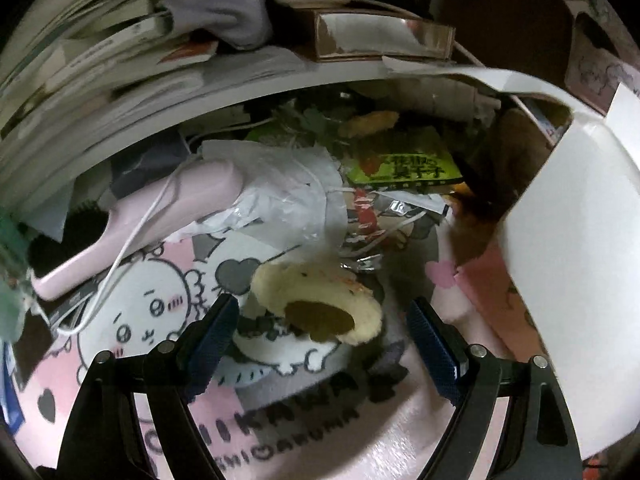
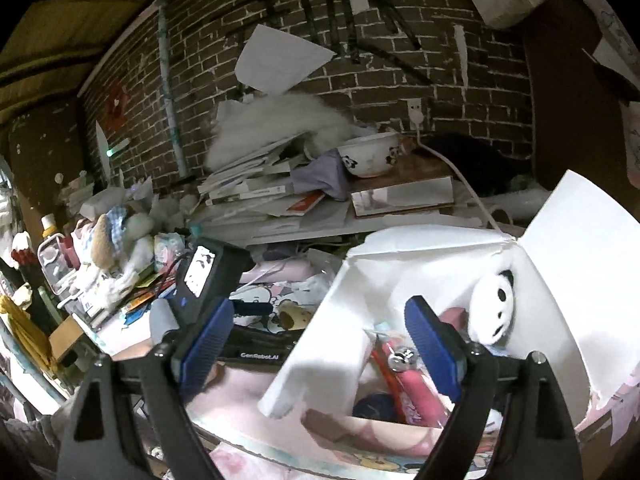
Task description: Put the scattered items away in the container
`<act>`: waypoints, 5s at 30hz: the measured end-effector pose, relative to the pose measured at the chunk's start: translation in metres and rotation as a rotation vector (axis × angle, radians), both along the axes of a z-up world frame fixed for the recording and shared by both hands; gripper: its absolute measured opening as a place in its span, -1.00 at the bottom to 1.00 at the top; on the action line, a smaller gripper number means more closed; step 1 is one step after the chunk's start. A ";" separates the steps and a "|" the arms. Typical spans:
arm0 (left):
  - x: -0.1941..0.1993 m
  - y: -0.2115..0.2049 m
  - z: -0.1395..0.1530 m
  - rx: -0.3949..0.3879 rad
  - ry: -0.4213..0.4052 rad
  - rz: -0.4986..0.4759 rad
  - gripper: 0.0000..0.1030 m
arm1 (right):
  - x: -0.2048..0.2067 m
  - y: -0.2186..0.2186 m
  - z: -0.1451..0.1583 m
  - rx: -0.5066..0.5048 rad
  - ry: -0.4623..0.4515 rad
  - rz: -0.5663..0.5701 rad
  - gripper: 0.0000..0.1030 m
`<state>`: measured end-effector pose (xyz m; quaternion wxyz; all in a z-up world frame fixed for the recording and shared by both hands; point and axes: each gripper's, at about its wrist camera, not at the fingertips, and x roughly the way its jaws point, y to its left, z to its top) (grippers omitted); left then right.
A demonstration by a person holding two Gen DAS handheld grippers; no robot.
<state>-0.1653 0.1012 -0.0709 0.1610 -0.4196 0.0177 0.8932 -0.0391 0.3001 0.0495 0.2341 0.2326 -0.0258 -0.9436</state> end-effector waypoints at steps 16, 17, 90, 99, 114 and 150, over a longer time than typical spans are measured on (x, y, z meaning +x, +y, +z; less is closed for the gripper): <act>0.007 0.001 -0.001 -0.017 0.004 -0.048 0.04 | -0.005 0.006 -0.006 -0.028 -0.035 0.001 0.69; 0.008 0.000 0.000 -0.016 0.007 -0.042 0.04 | -0.005 0.006 -0.007 -0.026 -0.037 0.000 0.69; 0.025 0.116 0.111 0.173 -0.072 -0.323 0.08 | 0.005 0.085 0.033 -0.205 0.080 -0.007 0.88; 0.038 0.118 0.116 0.121 -0.022 -0.316 0.53 | 0.010 0.076 0.037 -0.165 0.094 -0.007 0.88; 0.068 0.087 0.142 0.040 0.093 -0.191 0.54 | 0.004 0.062 0.035 -0.078 0.036 -0.089 0.90; 0.126 -0.001 0.163 -0.043 0.187 0.184 0.76 | -0.018 0.009 0.038 0.090 -0.191 -0.263 0.99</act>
